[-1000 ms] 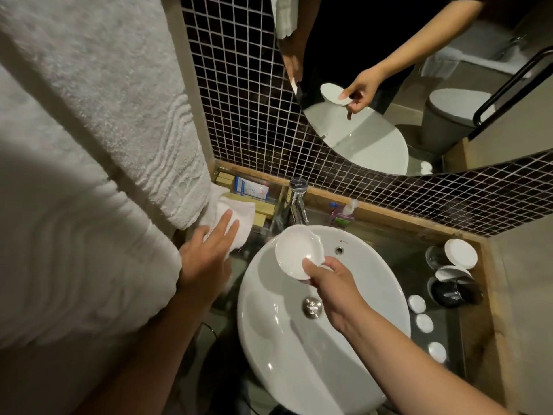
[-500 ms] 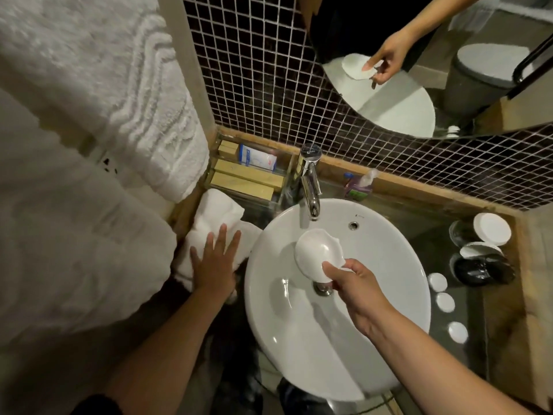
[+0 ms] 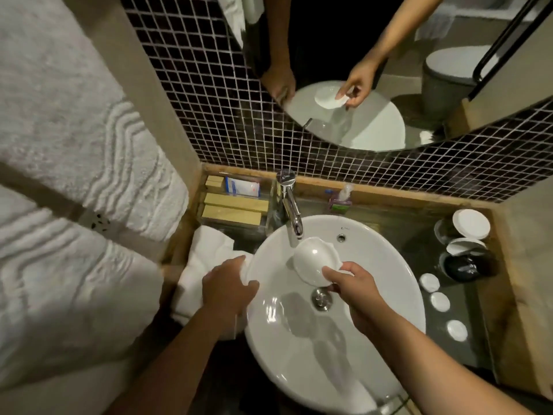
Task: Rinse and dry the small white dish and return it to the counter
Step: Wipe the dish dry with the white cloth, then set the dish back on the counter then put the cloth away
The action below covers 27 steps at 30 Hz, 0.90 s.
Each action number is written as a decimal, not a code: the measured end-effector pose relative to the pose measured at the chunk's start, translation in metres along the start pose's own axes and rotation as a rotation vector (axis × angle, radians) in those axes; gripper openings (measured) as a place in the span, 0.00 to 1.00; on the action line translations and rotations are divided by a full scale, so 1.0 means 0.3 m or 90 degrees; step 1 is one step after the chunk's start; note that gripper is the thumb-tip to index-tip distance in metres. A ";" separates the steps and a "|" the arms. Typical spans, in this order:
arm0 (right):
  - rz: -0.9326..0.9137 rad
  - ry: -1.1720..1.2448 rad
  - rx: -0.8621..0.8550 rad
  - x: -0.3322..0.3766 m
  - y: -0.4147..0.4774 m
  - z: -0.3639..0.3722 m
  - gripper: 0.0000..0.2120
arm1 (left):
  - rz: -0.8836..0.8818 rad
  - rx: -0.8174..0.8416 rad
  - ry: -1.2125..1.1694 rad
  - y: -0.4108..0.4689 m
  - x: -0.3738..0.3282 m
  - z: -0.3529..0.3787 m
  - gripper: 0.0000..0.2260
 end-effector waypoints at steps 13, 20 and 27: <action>-0.156 -0.111 -0.198 0.190 0.007 -0.441 0.08 | 0.249 0.148 -0.280 0.053 -0.814 0.128 0.09; -0.202 -0.232 -0.353 0.179 0.153 -0.626 0.07 | 0.253 0.176 -0.175 0.162 -1.026 0.360 0.04; -0.141 -0.476 -0.440 0.094 0.397 -0.689 0.14 | 0.178 0.157 -0.189 0.331 -1.064 0.586 0.03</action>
Point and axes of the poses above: each hand's wrist, its own y-axis towards the middle knuckle, its own z-axis out of the palm, x = y × z, the point moved 2 cm from there along y, towards the middle knuckle, and after that the axes turned 15 degrees about -y, right-handed, at the moved point
